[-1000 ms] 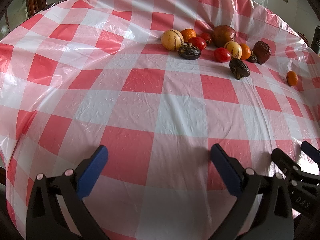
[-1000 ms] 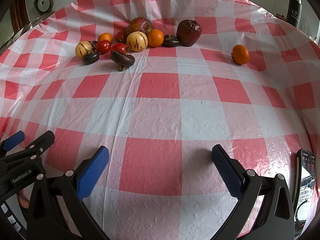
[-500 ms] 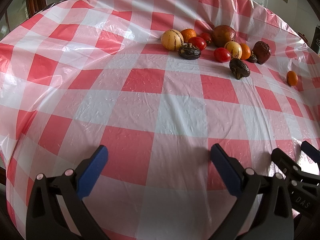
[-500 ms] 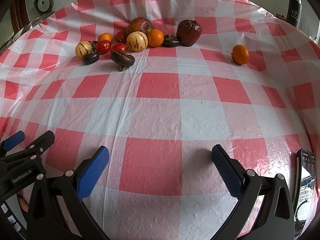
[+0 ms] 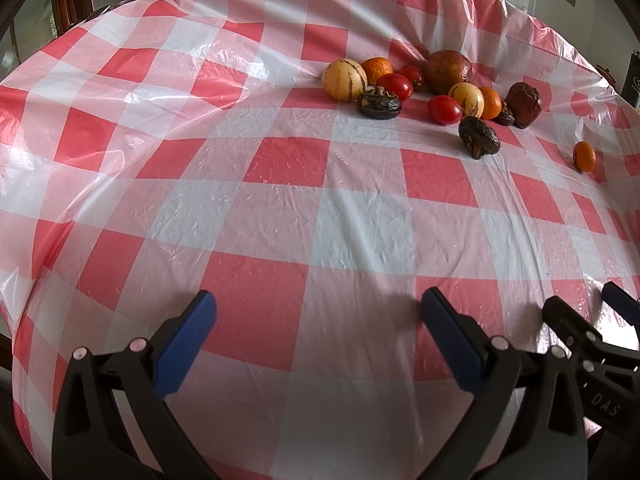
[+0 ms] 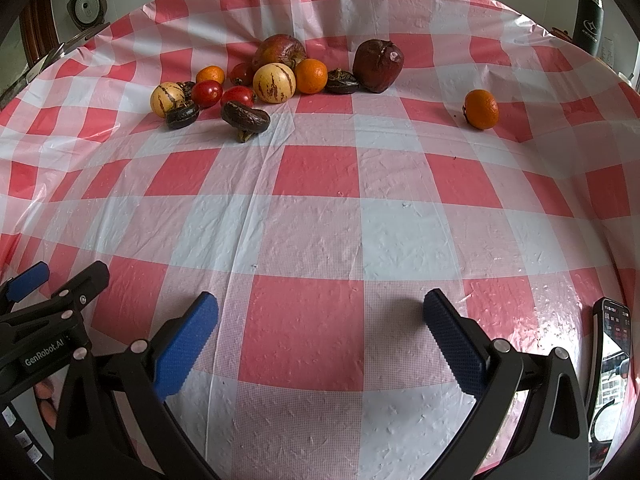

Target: Organize fruits

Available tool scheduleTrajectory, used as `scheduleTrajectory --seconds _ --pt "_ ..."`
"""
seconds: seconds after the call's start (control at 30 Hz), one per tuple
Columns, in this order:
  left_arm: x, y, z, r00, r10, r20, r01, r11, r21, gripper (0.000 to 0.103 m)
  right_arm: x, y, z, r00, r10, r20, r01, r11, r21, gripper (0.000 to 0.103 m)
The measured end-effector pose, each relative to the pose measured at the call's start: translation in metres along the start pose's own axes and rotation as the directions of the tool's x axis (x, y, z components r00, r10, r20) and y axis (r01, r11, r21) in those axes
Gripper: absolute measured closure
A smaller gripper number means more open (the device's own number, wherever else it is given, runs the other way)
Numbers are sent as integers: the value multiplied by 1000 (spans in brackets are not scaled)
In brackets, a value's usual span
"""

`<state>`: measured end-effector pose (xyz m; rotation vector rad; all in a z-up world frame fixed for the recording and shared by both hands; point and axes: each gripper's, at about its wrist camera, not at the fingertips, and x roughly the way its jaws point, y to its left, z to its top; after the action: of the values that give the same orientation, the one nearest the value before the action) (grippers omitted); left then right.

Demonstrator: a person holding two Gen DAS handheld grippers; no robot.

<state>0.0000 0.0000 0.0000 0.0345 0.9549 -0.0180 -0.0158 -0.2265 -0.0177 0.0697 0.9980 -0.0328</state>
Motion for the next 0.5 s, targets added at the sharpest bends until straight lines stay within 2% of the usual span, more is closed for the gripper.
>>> scheduleTrajectory --seconds 0.37,0.5 --pt "0 0 0 1000 -1 0 1 1000 0 1 0 1 -1 1000 3 0 -3 1000 -6 4" --pt "-1 -1 -1 1000 -11 -5 11 1000 13 1 -1 1 1 999 25 -27 -26 999 -40 4"
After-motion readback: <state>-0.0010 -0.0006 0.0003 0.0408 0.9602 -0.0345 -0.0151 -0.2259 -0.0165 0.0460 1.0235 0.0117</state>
